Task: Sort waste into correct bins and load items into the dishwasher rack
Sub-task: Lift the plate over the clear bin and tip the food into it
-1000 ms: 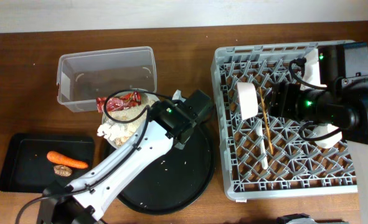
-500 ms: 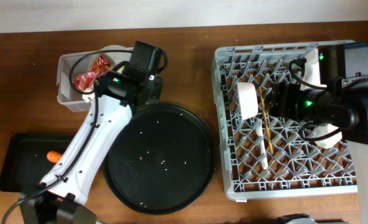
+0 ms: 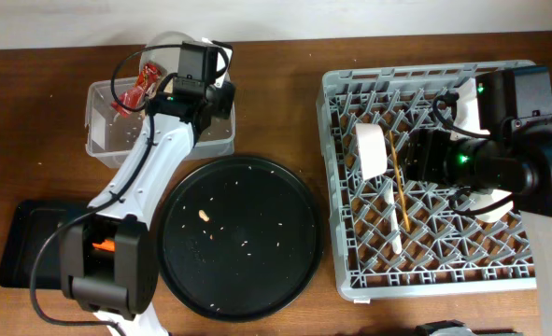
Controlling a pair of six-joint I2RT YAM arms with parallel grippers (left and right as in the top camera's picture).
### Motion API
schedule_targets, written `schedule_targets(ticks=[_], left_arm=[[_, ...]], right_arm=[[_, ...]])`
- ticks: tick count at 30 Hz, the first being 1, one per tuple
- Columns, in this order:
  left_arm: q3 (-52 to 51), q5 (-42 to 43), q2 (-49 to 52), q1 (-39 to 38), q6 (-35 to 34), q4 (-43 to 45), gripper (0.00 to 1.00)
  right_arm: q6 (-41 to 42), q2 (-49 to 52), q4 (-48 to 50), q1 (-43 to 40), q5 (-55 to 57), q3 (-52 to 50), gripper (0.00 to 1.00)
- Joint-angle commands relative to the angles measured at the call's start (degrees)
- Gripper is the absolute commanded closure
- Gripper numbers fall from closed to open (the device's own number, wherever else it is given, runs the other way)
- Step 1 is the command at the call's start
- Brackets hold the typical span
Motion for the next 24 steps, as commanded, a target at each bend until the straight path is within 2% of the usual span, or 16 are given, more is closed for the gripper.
schedule_targets(ticks=[1, 3, 6, 9, 13, 17, 24], left_arm=[[1.42, 3.76, -0.39, 0.04, -1.16, 1.95, 1.00], [1.42, 9.55, -0.39, 0.04, -2.97, 2.16, 1.00], [1.42, 13.68, -0.39, 0.94, -8.13, 3.63, 0.99], [1.42, 26.47, -0.39, 5.07, -15.02, 5.40, 0.99], [1.42, 39.54, -0.42, 9.70, -19.82, 4.87, 0.99], [1.42, 52.72, -0.48, 14.34, -21.42, 4.94, 1.00], [1.42, 65.07, -3.10, 20.57, -22.16, 5.38, 0.99]], right_arm=[[-0.09, -0.02, 0.17, -0.44, 0.70, 0.66, 0.27], [-0.09, -0.02, 0.20, -0.44, 0.70, 0.66, 0.27], [-0.11, -0.02, 0.17, -0.44, 0.70, 0.66, 0.27], [-0.11, -0.02, 0.20, -0.44, 0.70, 0.66, 0.27], [-0.11, -0.02, 0.20, -0.44, 0.70, 0.66, 0.26], [-0.11, -0.02, 0.31, -0.44, 0.72, 0.66, 0.26], [-0.09, -0.02, 0.90, -0.44, 0.72, 0.66, 0.26]])
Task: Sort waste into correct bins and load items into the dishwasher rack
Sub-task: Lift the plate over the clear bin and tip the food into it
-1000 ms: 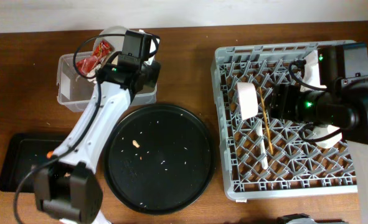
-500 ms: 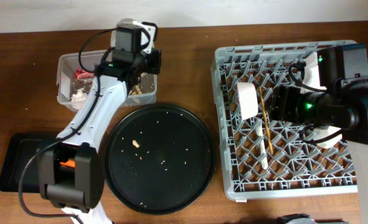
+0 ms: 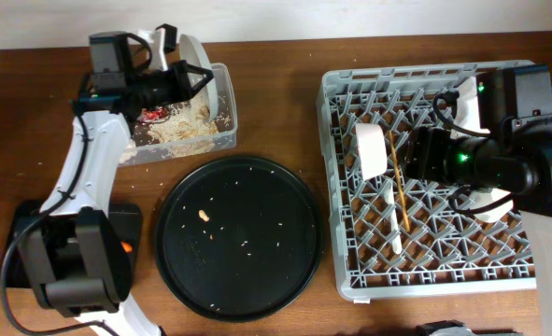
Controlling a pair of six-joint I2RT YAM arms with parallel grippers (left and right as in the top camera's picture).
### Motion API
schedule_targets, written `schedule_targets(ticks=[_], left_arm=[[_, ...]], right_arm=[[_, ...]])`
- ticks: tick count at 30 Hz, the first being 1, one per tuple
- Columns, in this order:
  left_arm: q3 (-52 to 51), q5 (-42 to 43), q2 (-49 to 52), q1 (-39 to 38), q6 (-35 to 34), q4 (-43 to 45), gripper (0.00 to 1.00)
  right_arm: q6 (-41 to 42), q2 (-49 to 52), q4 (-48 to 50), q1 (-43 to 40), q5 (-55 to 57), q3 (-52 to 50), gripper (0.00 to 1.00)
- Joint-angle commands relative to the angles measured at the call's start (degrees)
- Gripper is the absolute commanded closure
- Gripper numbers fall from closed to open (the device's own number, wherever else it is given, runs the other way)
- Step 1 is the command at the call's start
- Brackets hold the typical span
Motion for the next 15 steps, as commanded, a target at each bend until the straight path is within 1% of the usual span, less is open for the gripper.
schedule_targets(ticks=[1, 2, 4, 6, 7, 9, 12, 13, 14, 15], left_arm=[[1.42, 9.68, -3.56, 3.98, -0.39, 0.35, 0.99], [1.42, 11.87, -3.91, 4.83, -0.37, 0.90, 0.99], [1.42, 21.03, -4.09, 7.56, -0.35, 6.99, 1.00], [1.42, 24.96, -4.11, 8.90, -0.35, 9.55, 1.00], [1.42, 25.42, -4.11, 9.20, -0.28, 9.73, 0.99], [1.40, 25.14, -4.11, 9.20, 2.89, 8.85, 0.99], [1.36, 25.40, -4.11, 9.20, 4.72, 8.59, 1.00], [1.36, 25.46, -4.09, 9.20, 7.19, 7.61, 1.00], [1.36, 21.46, -4.09, 9.20, 8.57, 3.54, 1.00], [1.36, 21.51, -4.11, 9.20, 10.58, 1.31, 0.99]], right_arm=[[-0.15, -0.02, 0.22, -0.44, 0.70, 0.66, 0.25], [-0.15, -0.02, 0.20, -0.44, 0.70, 0.66, 0.25], [-0.13, -0.02, 0.22, -0.44, 0.70, 0.66, 0.25], [-0.13, -0.02, 0.33, -0.44, 0.70, 0.66, 0.23], [-0.15, -0.02, 0.37, -0.44, 0.68, 0.66, 0.22], [-0.13, -0.02, 0.37, -0.44, 0.68, 0.66, 0.22], [-0.13, -0.02, 0.35, -0.44, 0.68, 0.66, 0.22], [-0.15, -0.02, 0.33, -0.44, 0.68, 0.66, 0.22], [-0.13, -0.02, 0.35, -0.44, 0.66, 0.66, 0.22], [-0.13, -0.02, 0.33, -0.44, 0.68, 0.66, 0.22]])
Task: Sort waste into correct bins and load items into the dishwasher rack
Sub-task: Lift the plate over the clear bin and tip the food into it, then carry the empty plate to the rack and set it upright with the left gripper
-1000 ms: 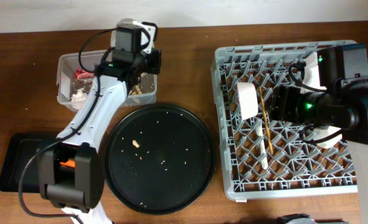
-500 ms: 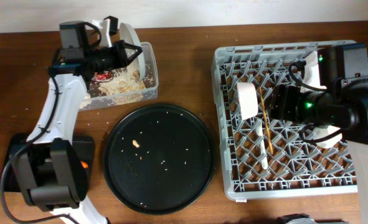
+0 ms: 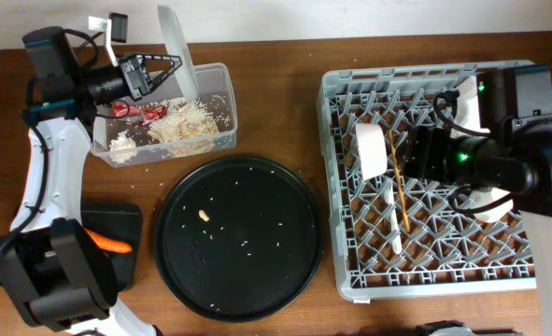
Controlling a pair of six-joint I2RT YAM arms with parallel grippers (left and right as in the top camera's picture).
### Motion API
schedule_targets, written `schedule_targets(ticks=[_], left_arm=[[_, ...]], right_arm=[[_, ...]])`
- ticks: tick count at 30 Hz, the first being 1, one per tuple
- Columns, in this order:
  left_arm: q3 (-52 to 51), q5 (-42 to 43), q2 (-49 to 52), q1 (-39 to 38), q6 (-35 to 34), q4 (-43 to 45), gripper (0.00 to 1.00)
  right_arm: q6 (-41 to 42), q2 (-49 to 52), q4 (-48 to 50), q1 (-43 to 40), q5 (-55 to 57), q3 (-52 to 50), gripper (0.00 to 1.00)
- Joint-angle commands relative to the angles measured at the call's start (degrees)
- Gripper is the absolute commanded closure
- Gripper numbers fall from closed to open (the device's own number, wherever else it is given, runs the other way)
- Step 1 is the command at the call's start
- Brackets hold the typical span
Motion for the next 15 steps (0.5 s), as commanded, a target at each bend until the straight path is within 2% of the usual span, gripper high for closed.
schedule_targets(ticks=[1, 2, 3, 7, 9, 10, 13, 15], left_arm=[[1.03, -1.53, -1.62, 0.13, 8.98, -6.12, 1.00], [1.03, 2.27, -1.57, 0.13, 9.20, -6.43, 0.99], [1.03, -1.07, -1.57, 0.20, 9.16, -6.60, 0.99], [1.07, 6.64, -2.23, 0.11, 6.95, -6.93, 1.00], [1.07, 6.84, -4.07, 0.11, 7.04, -7.67, 1.00], [1.07, 7.04, -5.86, -0.09, 7.02, -7.91, 0.99], [1.07, 6.67, -10.47, -3.50, 7.02, -8.11, 1.00], [1.07, 3.15, -13.49, -7.89, 7.02, -8.83, 1.00]], right_arm=[[-0.11, -0.02, -0.02, -0.44, 0.68, 0.66, 0.21], [-0.11, -0.02, -0.02, -0.44, 0.68, 0.66, 0.21], [-0.11, -0.02, 0.02, -0.44, 0.68, 0.66, 0.21], [-0.11, -0.85, 0.63, -1.25, 2.56, 1.88, 0.20], [0.87, -2.80, 0.83, -6.86, 6.97, 6.97, 0.12], [0.96, -4.37, 0.57, -12.20, 7.56, 10.16, 0.00], [1.99, -7.91, -0.42, -20.90, 7.54, 12.22, 0.01], [3.10, -10.01, -0.90, -25.49, 7.54, 12.22, 0.02]])
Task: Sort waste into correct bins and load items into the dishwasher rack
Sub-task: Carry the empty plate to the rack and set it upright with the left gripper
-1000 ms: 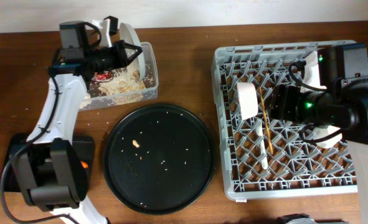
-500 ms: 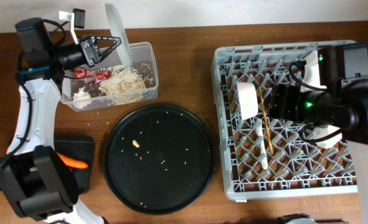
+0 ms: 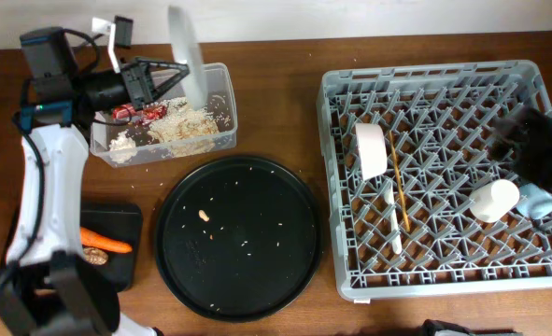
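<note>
My left gripper (image 3: 168,77) reaches in from the left and is shut on a white plate (image 3: 186,49), held on edge over the back of the clear bin (image 3: 221,133). Rice-like scraps and a red wrapper (image 3: 132,112) lie in that bin. The black round tray (image 3: 238,238) carries only crumbs. The grey dishwasher rack (image 3: 434,89) holds a white cup (image 3: 371,149), chopsticks (image 3: 399,191), a white spoon (image 3: 392,219) and a second white cup (image 3: 495,199). My right arm (image 3: 542,154) is a dark blur at the rack's right edge, its fingers unreadable.
A black bin (image 3: 117,217) at the front left holds a carrot (image 3: 106,243). The left arm's links stand along the table's left side. A grey-blue item (image 3: 537,201) lies at the rack's right edge.
My right arm was over the rack's right half and now sits at its right edge, uncovering a white cup there. The left gripper and plate have shifted slightly right.
At first my left gripper was over the clear bin with the plate, a red wrapper visible inside. Then it was at the bin's left end, with rice scraps lying in the bin. It then held the plate on edge behind the bin, as now.
</note>
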Controlling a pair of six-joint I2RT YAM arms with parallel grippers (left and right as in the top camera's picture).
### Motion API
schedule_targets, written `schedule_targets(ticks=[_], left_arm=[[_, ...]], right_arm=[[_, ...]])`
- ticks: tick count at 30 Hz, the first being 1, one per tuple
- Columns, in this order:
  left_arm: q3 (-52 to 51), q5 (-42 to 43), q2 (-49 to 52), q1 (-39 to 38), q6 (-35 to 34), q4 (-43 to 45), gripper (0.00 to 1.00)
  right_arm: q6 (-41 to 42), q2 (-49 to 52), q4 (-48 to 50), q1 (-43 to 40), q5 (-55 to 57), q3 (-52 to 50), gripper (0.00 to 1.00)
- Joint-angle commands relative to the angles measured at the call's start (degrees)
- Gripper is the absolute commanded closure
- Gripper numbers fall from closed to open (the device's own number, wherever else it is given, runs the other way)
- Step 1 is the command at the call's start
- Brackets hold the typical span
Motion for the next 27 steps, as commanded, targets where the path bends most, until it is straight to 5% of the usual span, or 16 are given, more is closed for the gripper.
schedule_targets(ticks=[1, 10, 19, 27], left_arm=[[0.98, -3.19, -7.58, -7.48, 0.63, -1.03, 0.99], [0.96, -18.73, -10.14, -29.03, -10.51, 0.76, 0.99], [0.96, -32.87, -6.95, -48.50, -30.01, 21.44, 1.00], [0.96, -39.45, 6.82, -54.42, -47.84, 38.71, 1.00]], right_arm=[[1.90, -3.87, -0.66, -5.84, 1.22, 1.25, 0.02], [1.88, -3.93, -1.97, -6.86, 1.22, 1.25, 0.02], [1.88, -3.93, -1.95, -7.08, 3.37, 1.25, 0.02], [1.88, -3.93, -1.95, -7.08, 3.37, 1.25, 0.02]])
